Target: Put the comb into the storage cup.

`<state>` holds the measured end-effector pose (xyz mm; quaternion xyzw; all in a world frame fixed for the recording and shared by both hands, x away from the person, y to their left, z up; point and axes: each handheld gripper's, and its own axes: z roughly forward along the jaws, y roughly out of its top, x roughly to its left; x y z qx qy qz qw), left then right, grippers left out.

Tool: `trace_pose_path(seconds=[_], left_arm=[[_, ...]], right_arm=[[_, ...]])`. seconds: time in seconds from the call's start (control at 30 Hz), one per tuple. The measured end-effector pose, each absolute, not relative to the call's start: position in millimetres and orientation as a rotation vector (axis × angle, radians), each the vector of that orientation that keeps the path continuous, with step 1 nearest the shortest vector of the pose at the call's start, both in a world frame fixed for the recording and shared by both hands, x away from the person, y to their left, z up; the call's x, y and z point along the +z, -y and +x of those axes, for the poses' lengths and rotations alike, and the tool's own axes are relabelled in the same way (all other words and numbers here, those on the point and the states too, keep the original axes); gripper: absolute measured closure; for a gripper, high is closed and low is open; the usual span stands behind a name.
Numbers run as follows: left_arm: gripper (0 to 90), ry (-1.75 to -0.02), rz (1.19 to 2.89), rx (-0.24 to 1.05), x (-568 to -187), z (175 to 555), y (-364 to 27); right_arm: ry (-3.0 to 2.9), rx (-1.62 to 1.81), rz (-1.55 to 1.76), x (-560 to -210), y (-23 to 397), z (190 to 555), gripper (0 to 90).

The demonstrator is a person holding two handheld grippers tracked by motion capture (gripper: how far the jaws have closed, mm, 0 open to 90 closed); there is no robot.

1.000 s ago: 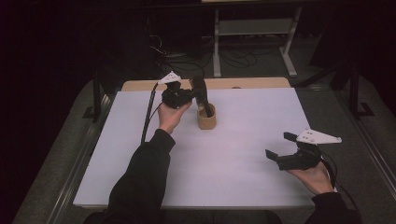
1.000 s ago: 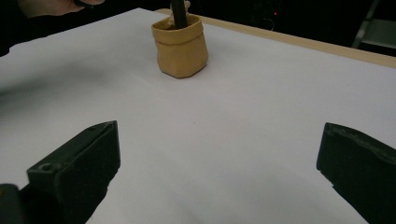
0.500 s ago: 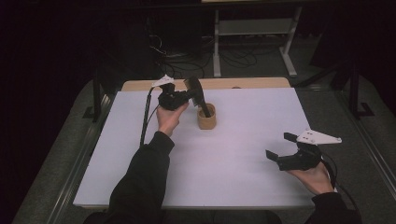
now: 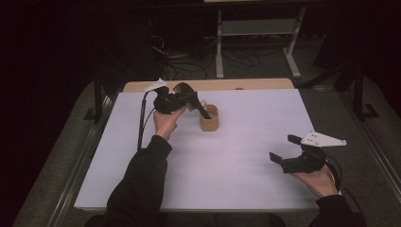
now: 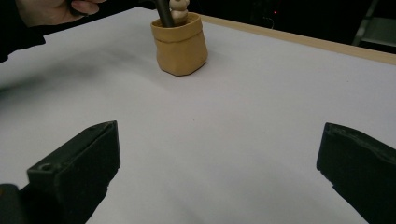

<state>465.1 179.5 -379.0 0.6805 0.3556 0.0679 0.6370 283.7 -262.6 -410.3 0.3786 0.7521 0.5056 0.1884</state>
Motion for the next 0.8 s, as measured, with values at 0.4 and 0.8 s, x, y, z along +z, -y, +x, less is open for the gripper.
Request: trace_pose_path(seconds=[0.4,0.8], left_arm=[[27.1,-0.749,1.616,0.193,-371.5,456.1,-196.4],[0.0,-0.746,1.729,0.207,-368.8,449.2,-207.9]], right_arm=[[-2.119,1.428,1.069,-410.4,263.6,283.1,0.0],[-2.126,1.413,1.071,-411.8,263.6,283.1,0.0]])
